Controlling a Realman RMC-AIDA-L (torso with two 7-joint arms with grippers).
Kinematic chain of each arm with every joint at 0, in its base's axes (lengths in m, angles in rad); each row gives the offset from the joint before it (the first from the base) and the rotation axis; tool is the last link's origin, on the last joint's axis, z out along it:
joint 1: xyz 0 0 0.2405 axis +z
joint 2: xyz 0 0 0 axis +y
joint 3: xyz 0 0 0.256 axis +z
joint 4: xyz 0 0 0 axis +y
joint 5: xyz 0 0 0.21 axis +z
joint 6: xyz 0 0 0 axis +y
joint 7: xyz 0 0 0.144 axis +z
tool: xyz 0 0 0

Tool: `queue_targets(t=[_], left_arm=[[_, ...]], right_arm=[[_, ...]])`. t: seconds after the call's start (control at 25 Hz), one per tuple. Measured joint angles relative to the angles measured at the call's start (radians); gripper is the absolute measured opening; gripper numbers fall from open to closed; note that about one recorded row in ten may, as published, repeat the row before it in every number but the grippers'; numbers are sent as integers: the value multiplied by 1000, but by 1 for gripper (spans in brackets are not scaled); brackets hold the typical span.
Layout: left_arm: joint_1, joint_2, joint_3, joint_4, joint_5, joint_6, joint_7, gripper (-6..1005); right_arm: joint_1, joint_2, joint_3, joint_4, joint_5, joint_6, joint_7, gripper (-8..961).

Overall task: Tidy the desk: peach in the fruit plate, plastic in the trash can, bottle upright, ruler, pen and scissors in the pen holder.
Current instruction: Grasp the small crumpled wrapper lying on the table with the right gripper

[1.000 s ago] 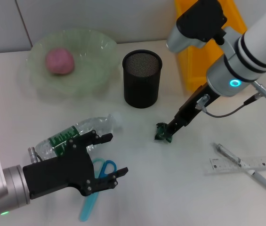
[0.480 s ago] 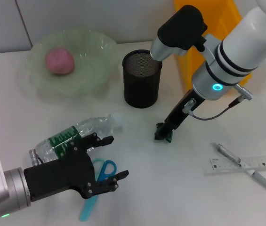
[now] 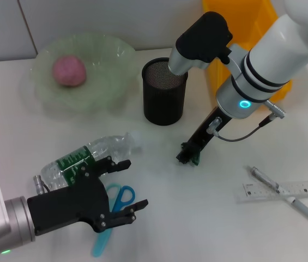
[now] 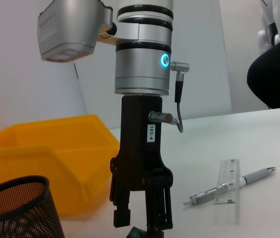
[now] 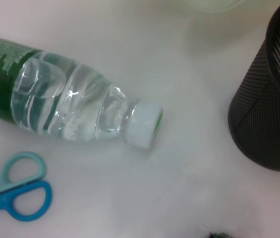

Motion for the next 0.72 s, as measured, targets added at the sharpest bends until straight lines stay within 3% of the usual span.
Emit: queue_targets(t=[0.72], left_arm=[[3, 0, 0, 0, 0, 1, 2, 788]], right_arm=[[26, 0, -11, 68, 2, 42, 0, 794]])
